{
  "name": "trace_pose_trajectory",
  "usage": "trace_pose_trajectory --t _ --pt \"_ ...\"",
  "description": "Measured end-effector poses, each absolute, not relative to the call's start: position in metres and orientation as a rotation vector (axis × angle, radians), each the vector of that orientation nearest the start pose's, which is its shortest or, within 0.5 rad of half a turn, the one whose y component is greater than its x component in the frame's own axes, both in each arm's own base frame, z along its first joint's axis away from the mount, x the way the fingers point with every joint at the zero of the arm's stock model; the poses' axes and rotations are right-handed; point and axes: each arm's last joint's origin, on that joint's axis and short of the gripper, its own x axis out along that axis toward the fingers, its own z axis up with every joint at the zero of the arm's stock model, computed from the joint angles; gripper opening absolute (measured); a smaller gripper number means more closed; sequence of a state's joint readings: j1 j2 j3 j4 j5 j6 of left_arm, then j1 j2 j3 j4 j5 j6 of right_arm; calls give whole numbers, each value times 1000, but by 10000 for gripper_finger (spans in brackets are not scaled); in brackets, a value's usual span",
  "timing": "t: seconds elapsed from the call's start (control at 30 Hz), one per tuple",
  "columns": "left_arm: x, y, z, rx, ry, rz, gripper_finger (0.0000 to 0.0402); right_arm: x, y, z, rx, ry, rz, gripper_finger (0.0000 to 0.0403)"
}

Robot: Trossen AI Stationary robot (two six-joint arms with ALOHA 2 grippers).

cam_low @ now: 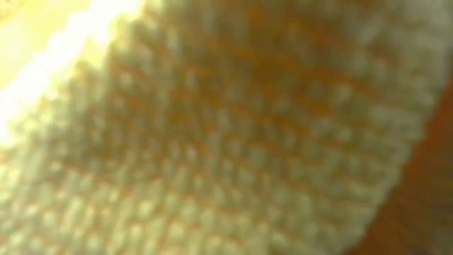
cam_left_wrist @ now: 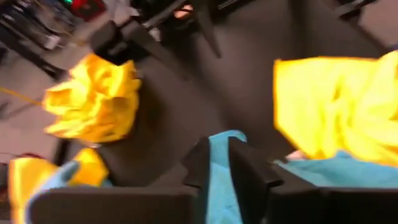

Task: Sort microfiber towel by color & place in baskets
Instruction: Put the blue microfiber cloth into the left transparent bin

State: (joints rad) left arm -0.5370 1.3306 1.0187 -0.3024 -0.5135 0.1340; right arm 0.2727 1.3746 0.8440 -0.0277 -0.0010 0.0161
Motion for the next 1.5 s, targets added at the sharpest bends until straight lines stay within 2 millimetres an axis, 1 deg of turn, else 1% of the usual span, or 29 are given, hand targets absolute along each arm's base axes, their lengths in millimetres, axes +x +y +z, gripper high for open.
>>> trace_pose_trajectory --t 0.07,0.1,0.17,0.2,0.3,0.47,0.53,0.6,0.7,0.8,0.9,1.0,1.13,1.3,1.5 --pt "255 -133 286 382 546 -103 33 281 79 239 -54 560 261 215" --pt "257 -133 283 363 562 -123 25 281 79 239 -52 561 260 215" --pt "262 -132 274 333 606 -120 25 283 79 237 -50 567 259 215" --pt "265 -131 269 325 627 -111 32 283 79 236 -50 574 259 215" --pt "274 -129 253 296 705 -115 75 284 80 234 -46 574 258 215" --pt "288 -131 225 221 825 -231 188 285 81 232 -41 585 259 215" --pt "292 -131 217 194 858 -235 231 284 83 230 -41 598 263 215" --pt "295 -129 210 191 880 -222 265 285 84 229 -42 597 264 215" --pt "299 -129 201 201 909 -208 296 286 84 225 -44 611 265 215" --pt "302 -126 192 215 941 -163 300 288 84 222 -46 618 265 215" --pt "305 -121 185 221 971 -138 286 288 85 220 -48 630 264 215" --pt "307 -117 182 223 979 -117 254 289 85 221 -47 626 264 215" --pt "309 -112 183 226 979 -111 188 288 86 220 -48 627 268 215" --pt "308 -111 185 203 985 -162 105 288 86 220 -50 627 269 215" --pt "303 -108 191 228 999 -154 19 288 86 220 -52 626 269 215"
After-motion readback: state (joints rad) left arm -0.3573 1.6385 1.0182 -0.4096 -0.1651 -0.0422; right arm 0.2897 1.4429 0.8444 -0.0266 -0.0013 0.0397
